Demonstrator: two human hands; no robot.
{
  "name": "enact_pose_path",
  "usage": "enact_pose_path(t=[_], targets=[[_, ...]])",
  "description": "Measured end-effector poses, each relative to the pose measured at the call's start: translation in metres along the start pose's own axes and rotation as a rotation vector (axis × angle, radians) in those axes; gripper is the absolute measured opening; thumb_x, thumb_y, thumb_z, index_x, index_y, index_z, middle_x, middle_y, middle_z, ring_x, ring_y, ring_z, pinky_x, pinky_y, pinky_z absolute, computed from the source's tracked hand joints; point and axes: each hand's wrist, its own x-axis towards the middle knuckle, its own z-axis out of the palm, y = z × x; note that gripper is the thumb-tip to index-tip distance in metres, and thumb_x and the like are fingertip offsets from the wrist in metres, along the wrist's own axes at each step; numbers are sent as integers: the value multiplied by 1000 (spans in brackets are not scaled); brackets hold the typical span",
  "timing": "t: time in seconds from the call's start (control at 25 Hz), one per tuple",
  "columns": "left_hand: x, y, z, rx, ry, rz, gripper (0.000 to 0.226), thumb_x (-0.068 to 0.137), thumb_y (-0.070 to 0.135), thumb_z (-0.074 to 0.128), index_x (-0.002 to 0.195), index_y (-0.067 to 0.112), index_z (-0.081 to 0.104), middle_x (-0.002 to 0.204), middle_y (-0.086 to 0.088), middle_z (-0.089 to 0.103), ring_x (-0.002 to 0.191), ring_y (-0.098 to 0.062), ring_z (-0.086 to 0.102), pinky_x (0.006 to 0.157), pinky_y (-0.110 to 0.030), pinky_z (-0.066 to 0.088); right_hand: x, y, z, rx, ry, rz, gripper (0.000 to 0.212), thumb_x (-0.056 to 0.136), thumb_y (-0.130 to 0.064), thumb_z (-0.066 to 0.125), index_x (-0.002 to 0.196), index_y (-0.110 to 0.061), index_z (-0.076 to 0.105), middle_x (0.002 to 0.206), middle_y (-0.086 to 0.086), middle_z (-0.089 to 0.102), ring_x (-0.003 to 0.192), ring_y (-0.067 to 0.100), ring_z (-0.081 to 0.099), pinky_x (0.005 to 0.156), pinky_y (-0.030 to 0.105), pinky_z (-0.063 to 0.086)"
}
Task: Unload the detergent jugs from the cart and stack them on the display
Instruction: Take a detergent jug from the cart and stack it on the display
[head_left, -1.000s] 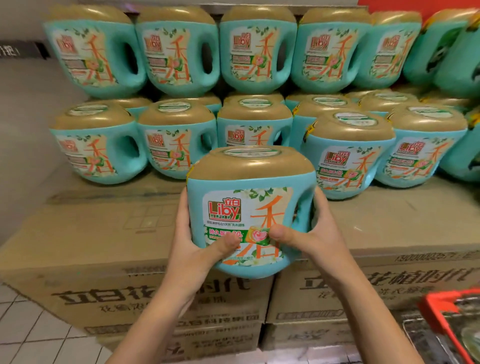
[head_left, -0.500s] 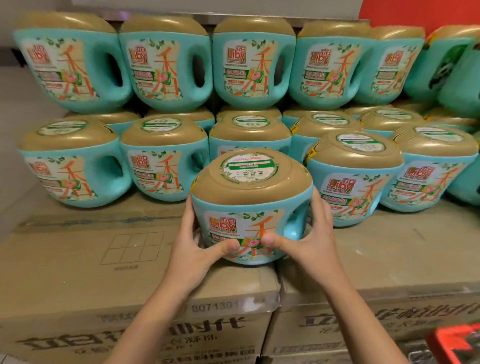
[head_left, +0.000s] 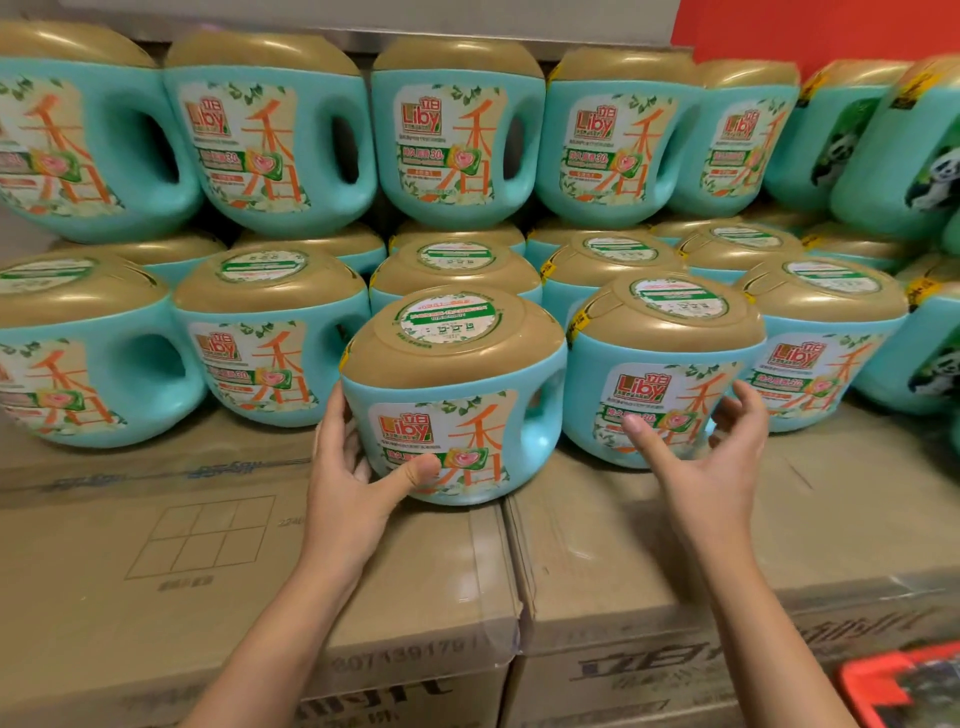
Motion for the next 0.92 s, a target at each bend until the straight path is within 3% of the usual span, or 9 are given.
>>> enact_pose_path(t=[0.08,0.2,0.28,0.36,0.44,0.52,0.6,0.72,0.92], targets=[[-1,-2,7,44,51,38,100,40,37,92,122,60,39,136,17,50,119,8,54,95,-18,50,8,8,6,-18,-58,46,107,60,-34,89,145,-9,27,144,9,39,134,21,40,112,40,35],[-3,-5,13,102,89,88,87,50,44,86,119,54,35,136,18,47,117,11,52,89,-6,45,10,19,11,17,-42,51,110,60,-30,90,147,-14,24,145,4,44,128,11,45,107,27,36],[-4,-5,13,145,107,105,79,55,48,85,115,58,35,131,29,46,116,11,53,88,-7,46,7,22,12,22,-13,47,109,60,-32,89,147,-16,25,144,1,45,126,7,44,103,23,35],[-6,-5,13,233,151,123,75,59,54,86,115,62,36,130,26,45,117,2,53,89,-15,49,6,24,13,22,-2,40,108,62,-32,89,148,-16,26,145,4,45,131,15,44,108,31,36],[-8,-3,14,366,204,156,82,59,69,77,129,49,38,133,13,40,122,-7,48,91,-18,45,5,24,12,10,10,28,107,63,-33,88,148,-14,26,146,6,44,134,19,42,112,37,35],[-9,-2,16,484,224,197,100,57,81,65,139,29,38,131,12,34,123,-5,40,88,-9,38,4,25,12,11,24,24,105,64,-33,87,148,-13,27,147,7,42,136,19,40,113,38,34],[-9,2,17,494,221,183,101,60,74,66,143,24,37,129,12,33,111,9,43,81,-3,38,2,24,12,19,40,36,103,65,-33,86,147,-13,27,147,7,42,136,19,40,113,40,35],[-11,1,15,482,200,178,102,61,62,75,147,23,35,130,14,34,110,22,41,83,-10,42,-1,23,12,16,58,41,100,66,-35,85,145,-14,28,145,8,44,133,17,42,112,38,36],[-12,0,13,489,180,184,101,60,60,77,144,21,35,134,5,37,110,10,45,86,-15,44,-6,13,9,-63,62,16,94,70,-38,83,143,-10,31,141,9,46,131,22,43,109,37,37]])
